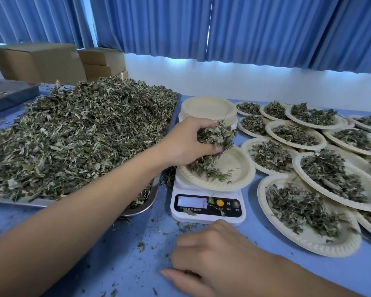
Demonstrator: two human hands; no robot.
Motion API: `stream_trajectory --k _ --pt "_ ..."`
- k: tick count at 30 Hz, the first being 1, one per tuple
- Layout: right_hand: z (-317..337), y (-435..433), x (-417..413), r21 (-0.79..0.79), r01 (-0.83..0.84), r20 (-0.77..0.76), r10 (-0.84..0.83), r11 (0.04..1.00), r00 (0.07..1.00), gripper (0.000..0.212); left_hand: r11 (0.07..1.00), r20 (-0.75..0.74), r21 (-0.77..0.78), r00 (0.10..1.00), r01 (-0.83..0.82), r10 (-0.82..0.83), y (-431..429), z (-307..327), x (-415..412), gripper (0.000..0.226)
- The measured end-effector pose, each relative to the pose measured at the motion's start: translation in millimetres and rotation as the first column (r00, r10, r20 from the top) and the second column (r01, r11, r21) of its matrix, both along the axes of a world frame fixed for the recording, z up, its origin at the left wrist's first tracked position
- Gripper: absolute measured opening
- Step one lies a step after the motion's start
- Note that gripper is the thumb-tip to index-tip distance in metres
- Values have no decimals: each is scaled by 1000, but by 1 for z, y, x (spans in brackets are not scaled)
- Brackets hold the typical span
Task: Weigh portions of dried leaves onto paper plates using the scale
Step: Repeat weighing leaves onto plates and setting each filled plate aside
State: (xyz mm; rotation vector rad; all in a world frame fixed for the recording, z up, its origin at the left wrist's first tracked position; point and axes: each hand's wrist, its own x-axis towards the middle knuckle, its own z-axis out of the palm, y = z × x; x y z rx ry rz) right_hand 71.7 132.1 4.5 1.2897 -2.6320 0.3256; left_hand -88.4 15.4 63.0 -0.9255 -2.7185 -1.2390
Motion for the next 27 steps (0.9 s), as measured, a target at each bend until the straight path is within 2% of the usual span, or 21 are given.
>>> stream_trajectory --k 3,8,14,19,27 --pt "2 0 1 0 -1 12 1 1000 1000 39 997 -9 60 999 47 -47 0 -1 0 45" --pt "2 -1 2 8 14 25 -14 1000 1000 42 984 27 173 998 44 -49 4 -3 1 57" --pt "3 -1 2 29 22 36 -23 999 999 43 910 38 407 994 81 -106 -1 8 6 33" --pt "3 -1 2 29 18 40 -19 999 999 42 933 142 355 983 60 -117 -2 8 4 39" --pt "3 0 2 17 9 34 -10 1000 999 42 837 281 547 946 -20 -160 -6 9 -5 31"
